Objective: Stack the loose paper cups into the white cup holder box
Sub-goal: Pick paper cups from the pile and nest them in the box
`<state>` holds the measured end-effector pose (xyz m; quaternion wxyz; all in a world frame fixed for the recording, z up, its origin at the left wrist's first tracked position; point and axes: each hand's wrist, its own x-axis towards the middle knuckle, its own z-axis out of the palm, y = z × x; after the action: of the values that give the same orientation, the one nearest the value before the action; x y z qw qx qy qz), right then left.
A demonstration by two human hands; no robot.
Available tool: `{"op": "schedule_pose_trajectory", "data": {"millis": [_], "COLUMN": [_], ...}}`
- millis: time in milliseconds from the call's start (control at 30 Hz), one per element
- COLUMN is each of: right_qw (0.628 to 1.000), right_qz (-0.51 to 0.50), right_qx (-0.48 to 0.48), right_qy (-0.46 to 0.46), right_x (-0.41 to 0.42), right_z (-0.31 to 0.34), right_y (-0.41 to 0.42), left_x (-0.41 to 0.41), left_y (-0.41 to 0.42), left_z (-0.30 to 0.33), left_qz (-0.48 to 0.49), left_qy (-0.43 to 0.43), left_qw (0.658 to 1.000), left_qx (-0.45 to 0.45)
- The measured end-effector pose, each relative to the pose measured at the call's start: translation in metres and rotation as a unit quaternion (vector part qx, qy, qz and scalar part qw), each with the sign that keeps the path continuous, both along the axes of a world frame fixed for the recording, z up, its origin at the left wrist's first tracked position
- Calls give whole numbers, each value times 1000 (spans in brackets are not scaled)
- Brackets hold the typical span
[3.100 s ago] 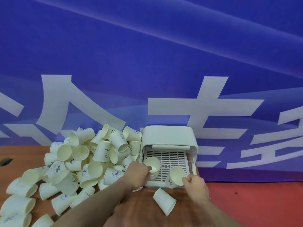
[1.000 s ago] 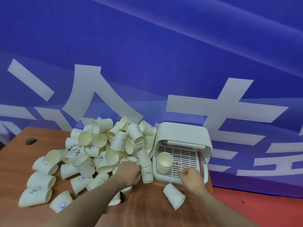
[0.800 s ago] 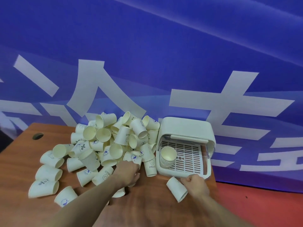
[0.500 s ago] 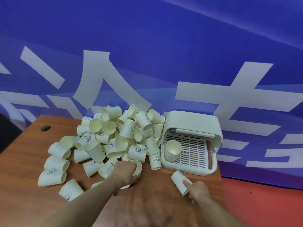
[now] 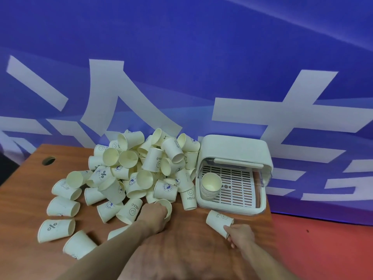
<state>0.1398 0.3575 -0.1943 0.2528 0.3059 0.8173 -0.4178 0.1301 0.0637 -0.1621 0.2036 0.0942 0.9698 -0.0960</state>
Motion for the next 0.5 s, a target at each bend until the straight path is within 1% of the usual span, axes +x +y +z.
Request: {"op": "schedule_pose_trajectory", "data": {"millis": [167,367,500], "right_qw": [999,995,993], "right_qz": [38,50,57], "right_qx": [-26,-74,-83], "right_qy": [22,48,57], "right_x": [1,5,7], "right_z": [3,19,27], "right_y": [4,6,11], "left_x": [-1,3,5], "left_y": [9,16,23], "left_z": [8,18,29], "left_qz": [-13,-20,-35], "left_qy": [-5,26,41], "left_qw": [1000,999,996], "left_qx": [-10,29,73]}}
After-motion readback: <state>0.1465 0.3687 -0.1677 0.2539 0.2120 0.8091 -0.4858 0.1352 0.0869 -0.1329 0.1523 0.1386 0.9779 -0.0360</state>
